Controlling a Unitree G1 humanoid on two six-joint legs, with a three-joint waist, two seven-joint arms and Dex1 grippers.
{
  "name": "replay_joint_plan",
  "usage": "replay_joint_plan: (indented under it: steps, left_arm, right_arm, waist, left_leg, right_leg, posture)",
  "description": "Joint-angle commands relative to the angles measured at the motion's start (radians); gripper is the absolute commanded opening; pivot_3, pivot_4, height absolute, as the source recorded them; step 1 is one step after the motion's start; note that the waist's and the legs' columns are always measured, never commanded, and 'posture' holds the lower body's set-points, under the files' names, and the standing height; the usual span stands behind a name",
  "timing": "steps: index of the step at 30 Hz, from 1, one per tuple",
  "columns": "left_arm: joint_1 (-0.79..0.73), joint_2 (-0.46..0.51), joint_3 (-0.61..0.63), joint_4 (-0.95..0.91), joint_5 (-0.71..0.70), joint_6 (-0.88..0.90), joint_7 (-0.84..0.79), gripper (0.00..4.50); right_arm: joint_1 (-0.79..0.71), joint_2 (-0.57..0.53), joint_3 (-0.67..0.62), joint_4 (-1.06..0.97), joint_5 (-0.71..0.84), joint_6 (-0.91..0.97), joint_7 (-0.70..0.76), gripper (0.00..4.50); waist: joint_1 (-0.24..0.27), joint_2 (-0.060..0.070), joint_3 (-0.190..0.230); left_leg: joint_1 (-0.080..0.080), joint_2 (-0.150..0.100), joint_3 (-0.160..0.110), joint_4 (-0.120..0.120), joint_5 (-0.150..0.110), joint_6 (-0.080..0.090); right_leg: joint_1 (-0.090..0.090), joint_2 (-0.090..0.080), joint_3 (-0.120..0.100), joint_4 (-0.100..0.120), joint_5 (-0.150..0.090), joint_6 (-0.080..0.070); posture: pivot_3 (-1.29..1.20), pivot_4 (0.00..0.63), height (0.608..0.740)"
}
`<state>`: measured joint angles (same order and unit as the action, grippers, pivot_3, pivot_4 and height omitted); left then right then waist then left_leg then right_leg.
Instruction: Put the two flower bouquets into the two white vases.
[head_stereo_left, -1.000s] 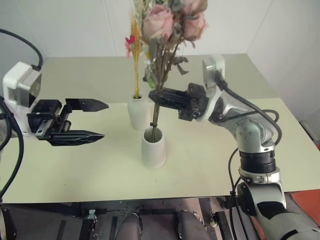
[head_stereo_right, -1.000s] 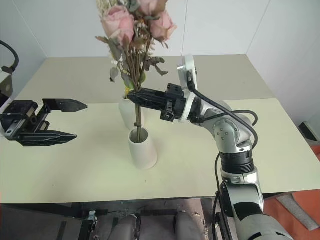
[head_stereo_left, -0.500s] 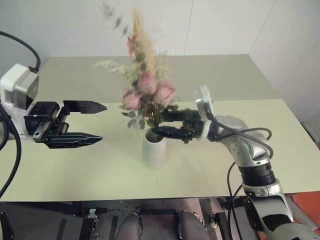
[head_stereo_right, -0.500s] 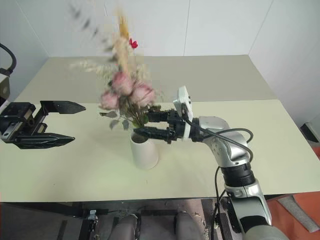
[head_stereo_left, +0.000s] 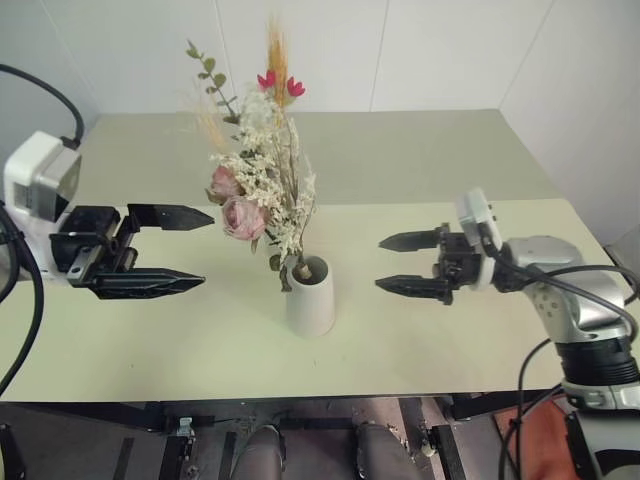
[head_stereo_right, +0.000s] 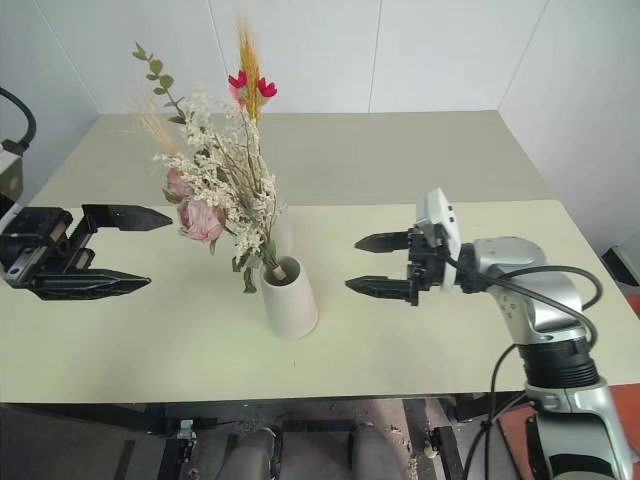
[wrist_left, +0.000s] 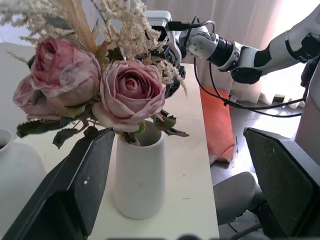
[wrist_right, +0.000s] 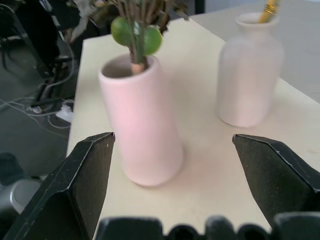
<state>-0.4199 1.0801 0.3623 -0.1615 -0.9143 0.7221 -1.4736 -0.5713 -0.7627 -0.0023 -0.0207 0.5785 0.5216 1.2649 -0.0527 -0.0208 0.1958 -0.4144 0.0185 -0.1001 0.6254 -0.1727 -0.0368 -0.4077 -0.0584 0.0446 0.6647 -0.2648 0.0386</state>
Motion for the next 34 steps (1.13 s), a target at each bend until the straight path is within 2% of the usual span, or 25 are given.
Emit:
replay_joint_plan:
  steps: [1, 9, 16, 34]
  left_arm:
    - [0.033, 0.029, 0.059, -0.015, 0.008, -0.016, -0.002, 4.50]
    - [0.165, 0.056, 0.178, -0.045, 0.010, 0.000, 0.008, 4.50]
    - [0.260, 0.077, 0.265, -0.063, 0.011, 0.014, 0.023, 4.50]
    - [0.278, 0.078, 0.284, -0.088, -0.009, 0.033, 0.065, 4.50]
  right_arm:
    - [-0.010, -0.065, -0.055, 0.032, -0.020, -0.051, 0.044, 4.48]
    - [-0.014, -0.168, -0.103, 0.101, -0.046, -0.091, 0.092, 4.48]
    - [-0.018, -0.205, -0.133, 0.120, -0.048, -0.097, 0.098, 4.48]
    - [-0.015, -0.204, -0.139, 0.112, -0.051, -0.098, 0.080, 4.48]
  waist:
    - [0.001, 0.000, 0.000]
    - [0.004, 0.000, 0.000]
    - [0.007, 0.000, 0.000]
    - [0.008, 0.000, 0.000]
  left_leg:
    - [0.000, 0.000, 0.000, 0.000, 0.000, 0.000]
    - [0.000, 0.000, 0.000, 0.000, 0.000, 0.000]
    - [0.000, 0.000, 0.000, 0.000, 0.000, 0.000]
    - [0.000, 0.000, 0.001, 0.000, 0.000, 0.000]
  right_leg:
    - [0.000, 0.000, 0.000, 0.000, 0.000, 0.000]
    - [0.000, -0.001, 0.000, 0.000, 0.000, 0.000]
    - [0.000, -0.001, 0.000, -0.001, 0.000, 0.000]
    - [0.000, -0.001, 0.000, -0.001, 0.000, -0.001]
  posture:
    - [0.00, 0.150, 0.740]
    - [0.00, 0.150, 0.740]
    - [0.00, 0.150, 0.740]
    - [0.00, 0.150, 0.740]
